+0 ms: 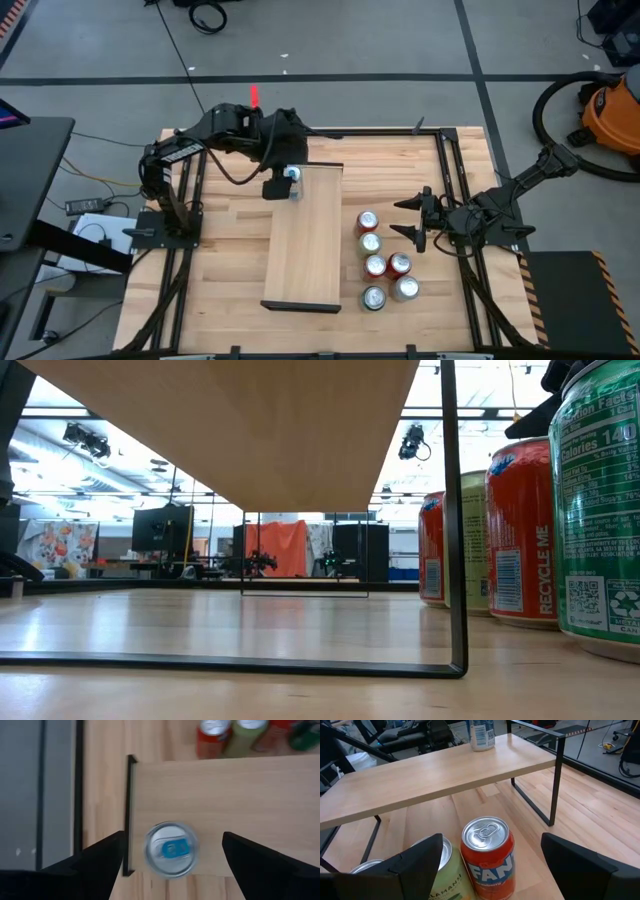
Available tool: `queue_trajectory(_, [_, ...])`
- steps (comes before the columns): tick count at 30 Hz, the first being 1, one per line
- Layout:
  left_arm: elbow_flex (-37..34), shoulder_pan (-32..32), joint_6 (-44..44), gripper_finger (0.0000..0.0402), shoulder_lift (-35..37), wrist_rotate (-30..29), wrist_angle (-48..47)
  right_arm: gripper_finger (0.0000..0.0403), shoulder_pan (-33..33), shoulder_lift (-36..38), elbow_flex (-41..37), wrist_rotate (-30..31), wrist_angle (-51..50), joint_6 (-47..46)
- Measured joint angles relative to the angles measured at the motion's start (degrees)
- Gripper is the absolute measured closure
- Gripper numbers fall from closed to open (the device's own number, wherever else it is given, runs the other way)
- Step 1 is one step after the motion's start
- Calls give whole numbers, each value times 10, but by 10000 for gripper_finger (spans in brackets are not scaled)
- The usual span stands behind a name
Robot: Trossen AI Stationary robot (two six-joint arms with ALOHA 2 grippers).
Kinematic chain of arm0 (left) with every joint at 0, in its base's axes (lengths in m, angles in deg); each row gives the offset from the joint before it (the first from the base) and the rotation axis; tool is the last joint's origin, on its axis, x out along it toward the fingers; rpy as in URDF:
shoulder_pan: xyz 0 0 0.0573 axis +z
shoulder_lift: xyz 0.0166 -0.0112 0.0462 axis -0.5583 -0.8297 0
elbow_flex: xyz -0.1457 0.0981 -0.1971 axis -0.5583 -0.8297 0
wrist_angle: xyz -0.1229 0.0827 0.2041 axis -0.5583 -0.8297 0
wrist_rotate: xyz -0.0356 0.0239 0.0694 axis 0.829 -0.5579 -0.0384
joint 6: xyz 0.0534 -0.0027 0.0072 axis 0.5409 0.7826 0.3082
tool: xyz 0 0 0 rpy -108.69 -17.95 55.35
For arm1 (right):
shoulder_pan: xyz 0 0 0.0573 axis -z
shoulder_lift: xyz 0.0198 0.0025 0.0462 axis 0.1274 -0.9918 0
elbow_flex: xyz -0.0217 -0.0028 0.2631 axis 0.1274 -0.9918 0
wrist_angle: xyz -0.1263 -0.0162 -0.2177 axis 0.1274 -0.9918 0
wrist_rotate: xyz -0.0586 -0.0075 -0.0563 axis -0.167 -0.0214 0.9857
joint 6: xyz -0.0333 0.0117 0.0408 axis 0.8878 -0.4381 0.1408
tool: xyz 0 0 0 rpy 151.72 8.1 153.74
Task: Place canned beverage on shelf
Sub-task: Put the blue soda can on the shelf
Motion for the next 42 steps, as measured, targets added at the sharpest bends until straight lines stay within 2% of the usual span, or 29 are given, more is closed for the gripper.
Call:
queue_trajectory(5, [0, 1, -77, 56, 4, -29, -3, 55, 0, 0, 0, 0, 0, 1])
queue_trajectory(13, [0, -6, -199, 56, 6, -36, -5, 55, 0, -1, 0, 0, 0, 0])
queue_trajectory(20, [0, -36, -286, 56, 1, -153, -2, 55, 0, -9, 0, 0, -3, 2])
queue_trajectory(27, [-17, -54, -419, 56, -11, -167, -13, 55, 0, -8, 0, 0, -1, 16])
queue_trajectory(42, [-39, -62, -470, 56, -25, -187, -21, 55, 1, -12, 0, -2, 49, 79])
